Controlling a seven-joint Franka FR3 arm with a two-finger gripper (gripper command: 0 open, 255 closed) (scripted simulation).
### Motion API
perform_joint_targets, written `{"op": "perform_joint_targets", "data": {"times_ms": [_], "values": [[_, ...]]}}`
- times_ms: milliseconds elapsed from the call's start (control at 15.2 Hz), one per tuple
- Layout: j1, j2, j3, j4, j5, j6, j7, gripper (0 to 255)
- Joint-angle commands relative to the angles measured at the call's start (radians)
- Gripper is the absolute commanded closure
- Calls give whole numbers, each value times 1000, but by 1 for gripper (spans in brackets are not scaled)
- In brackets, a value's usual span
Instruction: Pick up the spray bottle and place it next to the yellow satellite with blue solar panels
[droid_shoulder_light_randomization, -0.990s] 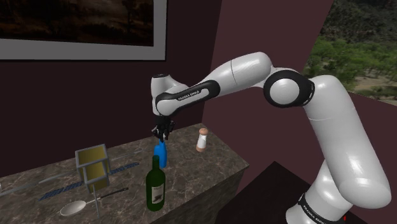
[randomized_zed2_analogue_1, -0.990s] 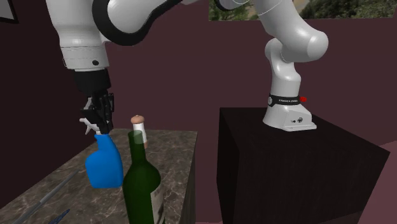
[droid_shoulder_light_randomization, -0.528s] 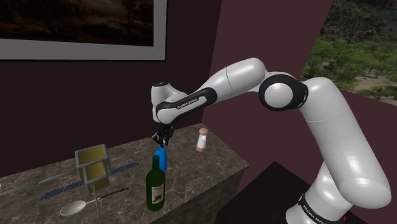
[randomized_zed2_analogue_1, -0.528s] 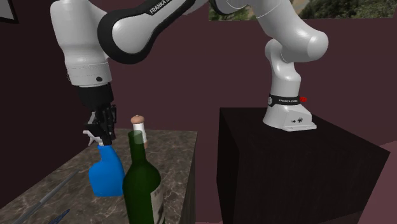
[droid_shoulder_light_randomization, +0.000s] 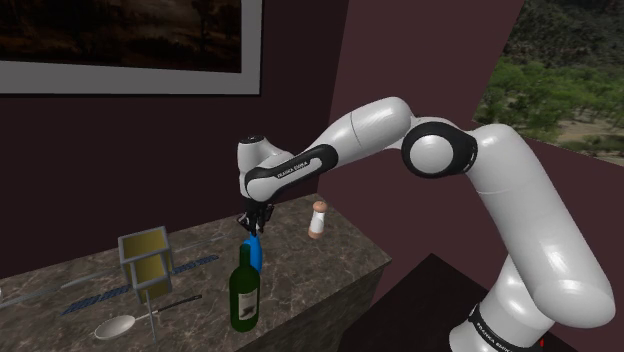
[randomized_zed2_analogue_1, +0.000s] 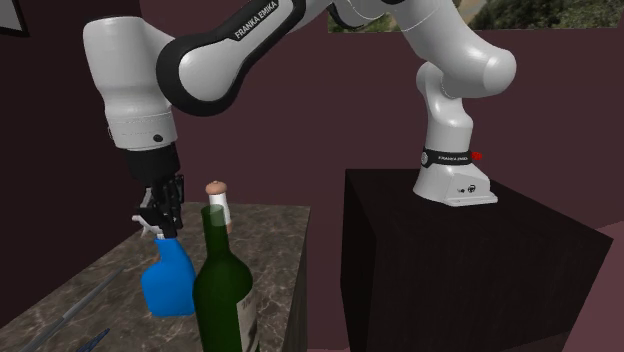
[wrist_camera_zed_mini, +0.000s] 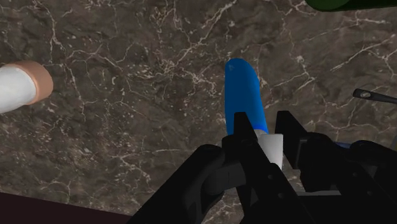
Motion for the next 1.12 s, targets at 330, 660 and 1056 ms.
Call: {"op": "perform_joint_targets", "data": {"times_ms": [330, 660, 1056], "values": [[0, 0, 0, 0, 0, 0, 0, 0], [-1, -55, 7, 12, 9, -66, -5, 0], [-1, -68, 9, 17, 11, -85, -6, 0]]}}
